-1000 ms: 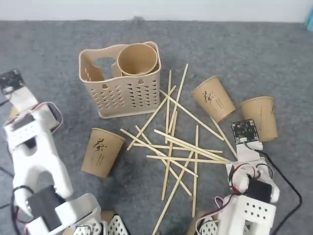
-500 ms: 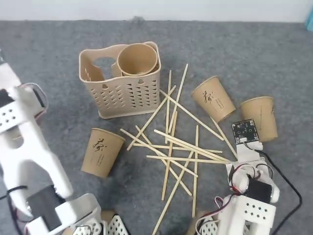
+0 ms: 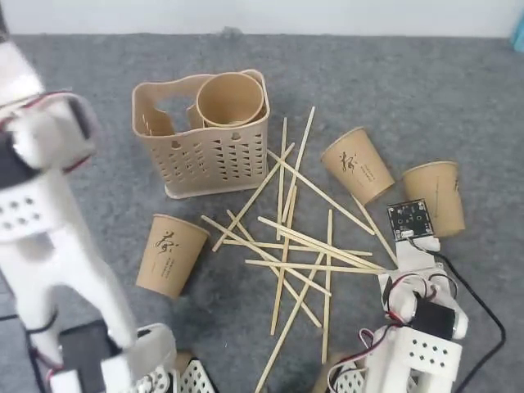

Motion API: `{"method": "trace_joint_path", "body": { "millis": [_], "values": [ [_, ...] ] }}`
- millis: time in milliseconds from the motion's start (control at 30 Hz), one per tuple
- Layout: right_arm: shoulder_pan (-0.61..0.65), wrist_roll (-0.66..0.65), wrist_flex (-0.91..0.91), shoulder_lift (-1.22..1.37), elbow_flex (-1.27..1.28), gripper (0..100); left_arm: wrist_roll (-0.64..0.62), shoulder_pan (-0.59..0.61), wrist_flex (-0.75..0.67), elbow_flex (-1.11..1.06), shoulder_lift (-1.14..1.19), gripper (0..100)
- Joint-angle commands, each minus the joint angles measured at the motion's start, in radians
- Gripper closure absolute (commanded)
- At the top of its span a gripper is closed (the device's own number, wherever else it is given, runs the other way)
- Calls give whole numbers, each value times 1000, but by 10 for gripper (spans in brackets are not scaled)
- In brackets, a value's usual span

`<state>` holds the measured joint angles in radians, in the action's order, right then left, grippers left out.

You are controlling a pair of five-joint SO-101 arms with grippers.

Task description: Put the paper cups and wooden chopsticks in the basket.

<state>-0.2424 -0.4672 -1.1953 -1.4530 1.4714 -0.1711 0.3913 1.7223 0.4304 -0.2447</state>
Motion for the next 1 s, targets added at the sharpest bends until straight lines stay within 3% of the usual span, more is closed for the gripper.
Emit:
{"method": "trace_joint_path", "body": {
  "millis": [0, 300, 500, 800, 967],
  "values": [
    [-4, -17, -7, -16, -5, 991, -120, -166, 25, 105, -129, 990],
    [-4, -17, -7, -16, -5, 991, -138, -551, -17, 231, -141, 990],
    [-4, -17, -8, -16, -5, 991, -137, -574, -184, 222, -40, 989],
    [-4, -51, -8, -16, -5, 991, -130, -684, -307, 79, 138, 989],
    [-4, -60, -13, -16, -5, 991, -133, -667, -434, 15, 149, 989]
  ]
}}
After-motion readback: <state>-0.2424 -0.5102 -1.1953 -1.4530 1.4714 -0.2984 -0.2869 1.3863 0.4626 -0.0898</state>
